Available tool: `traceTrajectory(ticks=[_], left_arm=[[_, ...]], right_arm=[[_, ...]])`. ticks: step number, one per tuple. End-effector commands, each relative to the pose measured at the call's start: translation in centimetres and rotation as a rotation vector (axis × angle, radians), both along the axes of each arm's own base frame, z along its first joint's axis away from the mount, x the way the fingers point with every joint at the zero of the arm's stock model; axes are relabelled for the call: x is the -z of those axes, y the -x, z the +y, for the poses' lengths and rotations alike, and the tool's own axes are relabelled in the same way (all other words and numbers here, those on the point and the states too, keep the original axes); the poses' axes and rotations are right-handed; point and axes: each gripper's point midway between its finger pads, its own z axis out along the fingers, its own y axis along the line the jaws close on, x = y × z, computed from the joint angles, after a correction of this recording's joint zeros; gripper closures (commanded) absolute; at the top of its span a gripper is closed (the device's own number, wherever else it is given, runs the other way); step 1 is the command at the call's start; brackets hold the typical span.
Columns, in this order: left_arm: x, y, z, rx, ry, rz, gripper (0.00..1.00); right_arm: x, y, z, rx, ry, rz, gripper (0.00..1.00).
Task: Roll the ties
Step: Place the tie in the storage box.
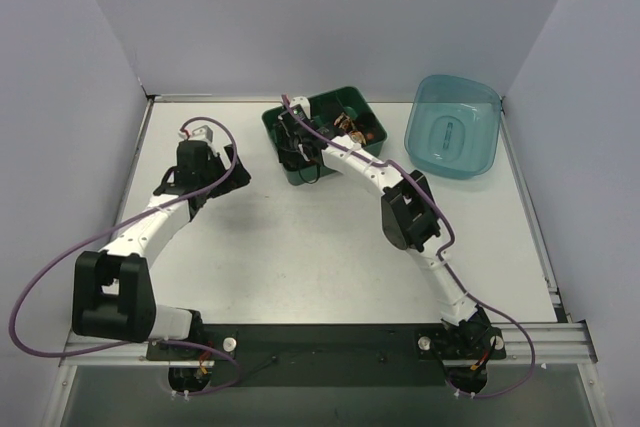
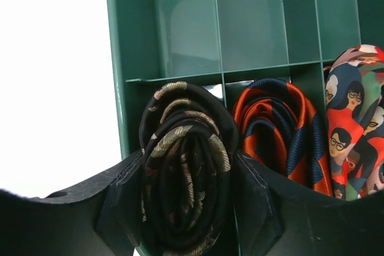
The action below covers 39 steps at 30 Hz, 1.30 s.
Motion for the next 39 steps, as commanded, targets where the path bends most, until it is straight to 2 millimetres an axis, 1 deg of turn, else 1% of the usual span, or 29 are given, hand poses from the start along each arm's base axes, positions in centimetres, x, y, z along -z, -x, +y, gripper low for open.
traceTrajectory(ticks=[1, 2, 3, 5, 6, 7, 8, 9, 10, 11, 12, 13, 14, 15, 19, 21, 22, 24, 25, 26, 27, 28, 29, 30, 32, 33, 35, 36, 39], left_arm=[[-2.9, -2.3, -0.4, 0.005, 0.018, -0.097, 0.03], [-3.1, -2.5, -0.5, 0.008, 0.021, -0.101, 0.03], [-3.3, -2.7, -0.5, 0.009, 0.024, -0.109, 0.03], [-3.7, -3.3, -0.8, 0.018, 0.031, -0.125, 0.03], [-4.0, -3.6, -0.9, 0.018, 0.033, -0.131, 0.03], [-4.3, -3.9, -1.1, 0.026, 0.041, -0.143, 0.03], [-4.2, -4.2, -1.2, 0.028, 0.045, -0.144, 0.03], [-4.8, -4.6, -1.4, 0.031, 0.052, -0.16, 0.03], [-5.1, -5.0, -1.6, 0.038, 0.064, -0.173, 0.03], [-4.9, -5.3, -1.8, 0.042, 0.068, -0.17, 0.03], [-5.3, -5.8, -2.0, 0.047, 0.076, -0.179, 0.03], [-5.5, -6.0, -2.3, 0.055, 0.084, -0.185, 0.03], [-5.2, -6.3, -2.4, 0.056, 0.087, -0.177, 0.03], [-5.2, -6.5, -2.6, 0.063, 0.091, -0.177, 0.03], [-4.8, -6.5, -2.8, 0.071, 0.09, -0.168, 0.03], [-4.4, -6.4, -2.7, 0.071, 0.084, -0.162, 0.03], [-4.2, -6.2, -2.6, 0.068, 0.079, -0.159, 0.03], [-4.1, -6.1, -2.6, 0.069, 0.075, -0.158, 0.03], [-4.1, -6.1, -2.6, 0.07, 0.074, -0.158, 0.03], [-3.9, -5.9, -2.5, 0.071, 0.073, -0.152, 0.03], [-4.3, -6.3, -2.6, 0.072, 0.076, -0.181, 0.03], [-4.4, -6.2, -2.7, 0.078, 0.076, -0.183, 0.03], [-4.4, -6.3, -2.6, 0.077, 0.074, -0.185, 0.03], [-4.3, -6.2, -2.6, 0.078, 0.072, -0.179, 0.03], [-4.4, -6.1, -2.6, 0.08, 0.066, -0.181, 0.03], [-4.4, -6.0, -2.5, 0.081, 0.065, -0.181, 0.03], [-4.3, -5.8, -2.5, 0.083, 0.061, -0.18, 0.03], [-4.3, -5.7, -2.5, 0.083, 0.061, -0.18, 0.03], [-4.1, -5.4, -2.5, 0.087, 0.061, -0.178, 0.03]], right_arm=[[0.4, 4.6, -0.1, -0.083, 0.041, 0.127, 0.45], [0.1, 4.6, -0.2, -0.083, 0.039, 0.123, 0.44], [-0.6, 4.6, -0.1, -0.083, 0.027, 0.111, 0.43], [-1.1, 4.9, -0.2, -0.088, 0.016, 0.11, 0.42], [-2.1, 4.8, 0.0, -0.091, -0.002, 0.092, 0.42], [-2.2, 4.9, -0.1, -0.089, -0.006, 0.092, 0.42], [-2.6, 5.0, -0.1, -0.094, -0.015, 0.086, 0.42], [-3.8, 4.9, 0.0, -0.094, -0.034, 0.066, 0.42], [-4.0, 5.0, 0.0, -0.093, -0.04, 0.064, 0.41], [-4.2, 5.1, -0.1, -0.095, -0.042, 0.062, 0.41], [-5.2, 5.2, 0.0, -0.101, -0.059, 0.047, 0.41], [-5.7, 5.2, 0.0, -0.1, -0.066, 0.041, 0.41], [-6.0, 5.2, -0.1, -0.099, -0.071, 0.037, 0.38], [-6.8, 5.3, -0.2, -0.101, -0.08, 0.026, 0.38], [-8.7, 5.1, -0.6, -0.093, -0.103, -0.003, 0.34], [-9.5, 4.8, -0.8, -0.085, -0.125, -0.02, 0.33], [-9.8, 5.0, -0.5, -0.103, -0.148, -0.014, 0.33], [-10.3, 4.4, -0.3, -0.102, -0.191, -0.024, 0.33], [-10.3, 4.2, -0.2, -0.102, -0.208, -0.019, 0.34], [-10.2, 3.8, -0.4, -0.098, -0.222, -0.014, 0.36], [-9.7, 3.4, -0.1, -0.095, -0.24, -0.004, 0.41], [-9.3, 3.1, 0.1, -0.097, -0.253, 0.004, 0.5], [-9.1, 2.8, 0.4, -0.113, -0.286, 0.017, 0.65], [-7.8, 2.5, 0.7, -0.113, -0.298, 0.048, 0.73], [-7.2, 1.9, 1.2, -0.113, -0.321, 0.062, 0.84], [-5.6, 1.4, 1.2, -0.104, -0.314, 0.087, 0.87], [-5.1, 0.5, 1.1, -0.077, -0.328, 0.092, 0.91], [-4.0, -0.1, 0.7, -0.055, -0.321, 0.104, 0.91], [-2.5, -1.1, 0.4, -0.033, -0.325, 0.121, 0.93]])
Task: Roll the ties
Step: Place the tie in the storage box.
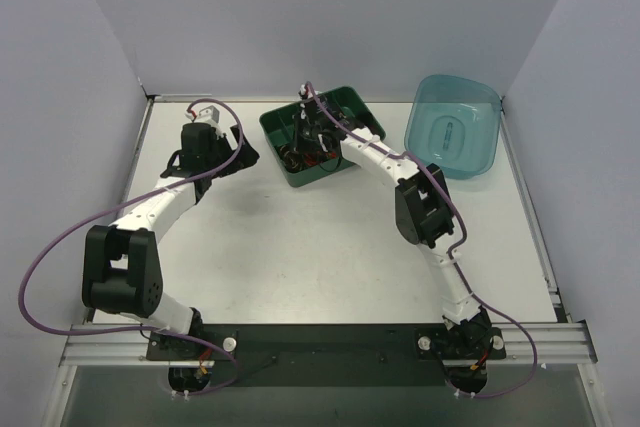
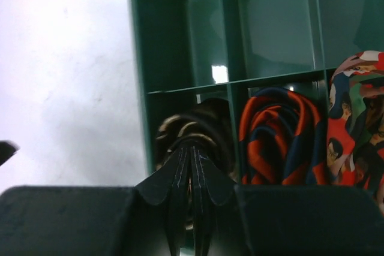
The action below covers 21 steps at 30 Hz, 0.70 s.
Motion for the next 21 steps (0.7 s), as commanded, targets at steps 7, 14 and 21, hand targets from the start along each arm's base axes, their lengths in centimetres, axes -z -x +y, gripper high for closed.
traceTrajectory(ticks=[7, 14, 21], left_arm=[[-1.5, -0.2, -0.4, 0.025, 0.0, -0.068, 0.03], [-2.8, -0.6, -3.4, 0.103, 0.0, -0.111, 0.05], [-3.6, 1.7, -12.1, 0.353, 0.011, -0.156, 0.78]], right_arm=[[2.9, -1.2, 0.4, 0.012, -0.033, 0.063, 0.94], [-6.5, -2.4, -0.8, 0.02, -0.13, -0.086, 0.91], [-12.4, -0.3, -5.0, 0.047, -0.166, -0.174, 0.89]])
